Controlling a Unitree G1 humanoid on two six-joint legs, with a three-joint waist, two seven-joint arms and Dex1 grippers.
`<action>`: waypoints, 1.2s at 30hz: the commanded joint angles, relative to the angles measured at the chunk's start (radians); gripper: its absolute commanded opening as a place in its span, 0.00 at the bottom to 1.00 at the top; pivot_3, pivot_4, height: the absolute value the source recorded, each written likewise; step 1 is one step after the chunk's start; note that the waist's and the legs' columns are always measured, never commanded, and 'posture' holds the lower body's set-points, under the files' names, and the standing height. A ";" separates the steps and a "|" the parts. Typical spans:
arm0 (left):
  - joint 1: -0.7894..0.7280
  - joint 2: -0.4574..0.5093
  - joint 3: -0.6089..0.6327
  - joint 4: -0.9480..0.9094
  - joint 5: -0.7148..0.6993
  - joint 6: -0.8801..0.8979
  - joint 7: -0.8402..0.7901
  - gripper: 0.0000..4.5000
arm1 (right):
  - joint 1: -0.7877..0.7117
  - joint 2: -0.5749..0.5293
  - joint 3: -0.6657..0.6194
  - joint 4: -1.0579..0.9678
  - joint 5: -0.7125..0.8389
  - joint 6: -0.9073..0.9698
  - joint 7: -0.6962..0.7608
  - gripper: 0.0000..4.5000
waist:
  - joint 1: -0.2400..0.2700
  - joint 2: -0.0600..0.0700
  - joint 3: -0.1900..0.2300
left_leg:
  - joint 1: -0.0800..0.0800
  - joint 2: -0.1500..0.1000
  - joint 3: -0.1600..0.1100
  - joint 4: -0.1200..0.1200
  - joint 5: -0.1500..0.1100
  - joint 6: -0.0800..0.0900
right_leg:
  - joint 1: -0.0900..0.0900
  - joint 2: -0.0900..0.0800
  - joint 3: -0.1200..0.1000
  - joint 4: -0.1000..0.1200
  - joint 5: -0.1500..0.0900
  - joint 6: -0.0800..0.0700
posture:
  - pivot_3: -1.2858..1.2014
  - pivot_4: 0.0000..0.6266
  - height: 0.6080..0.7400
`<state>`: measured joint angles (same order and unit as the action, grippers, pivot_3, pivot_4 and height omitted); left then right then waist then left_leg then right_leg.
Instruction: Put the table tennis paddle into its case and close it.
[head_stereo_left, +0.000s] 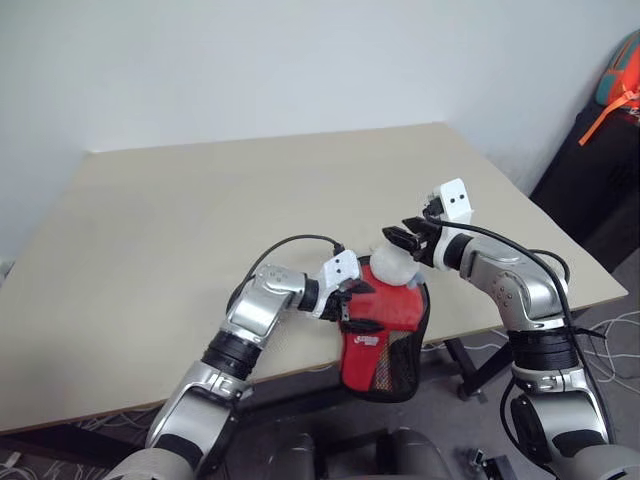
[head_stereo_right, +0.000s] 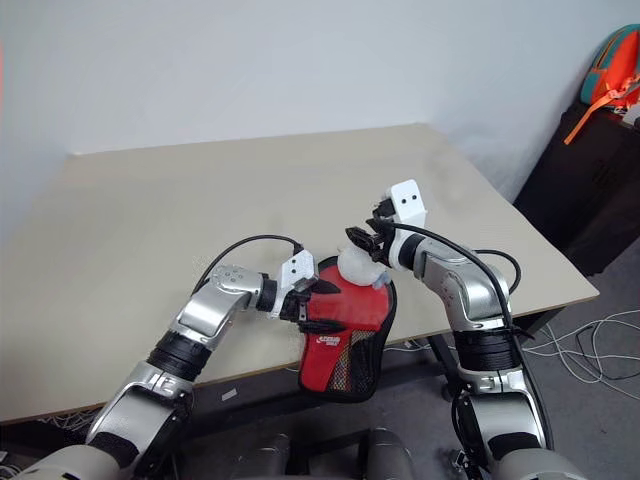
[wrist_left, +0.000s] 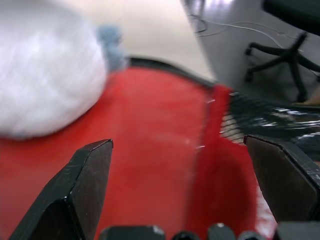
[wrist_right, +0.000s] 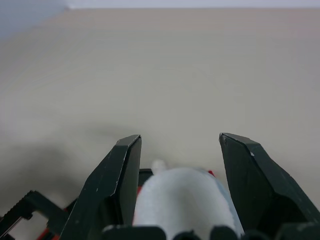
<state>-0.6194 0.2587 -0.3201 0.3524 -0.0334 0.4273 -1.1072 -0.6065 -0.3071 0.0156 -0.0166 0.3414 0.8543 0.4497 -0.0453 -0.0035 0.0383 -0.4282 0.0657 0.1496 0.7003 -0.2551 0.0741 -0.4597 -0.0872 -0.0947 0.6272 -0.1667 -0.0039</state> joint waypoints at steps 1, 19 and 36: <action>-0.057 -0.026 -0.010 0.066 0.026 -0.027 0.063 1.00 | -0.021 0.001 -0.020 -0.011 0.003 0.009 -0.016 0.60 | 0.000 0.000 0.000 | 0.000 0.000 0.000 0.000 0.000 0.000 | 0.000 0.000 0.000 0.000 0.000 0.000 | 0.52 0.00 0.88; -0.030 -0.058 -0.094 0.106 0.091 -0.043 0.127 1.00 | -0.018 -0.007 0.006 0.037 0.006 0.182 -0.022 0.60 | 0.000 0.000 -0.001 | 0.000 0.000 -0.001 0.000 0.000 0.001 | 0.001 0.000 0.000 0.000 0.000 0.000 | 0.52 0.00 0.88; -0.036 -0.054 -0.095 0.099 0.090 -0.040 0.145 1.00 | -0.009 0.007 0.049 0.107 0.008 0.271 0.019 0.26 | -0.001 0.005 -0.009 | 0.002 0.000 -0.001 0.000 -0.003 0.005 | 0.002 0.000 0.000 -0.001 0.000 0.000 | 0.52 0.00 0.88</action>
<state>-0.6636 0.2003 -0.3812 0.4354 0.0269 0.3803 -0.9661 -0.6186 -0.3011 0.0389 0.0743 0.3509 1.1082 0.4608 -0.0459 0.0013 0.0297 -0.4261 0.0658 0.1484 0.7002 -0.2585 0.0792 -0.4571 -0.0874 -0.0951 0.6264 -0.1668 -0.0038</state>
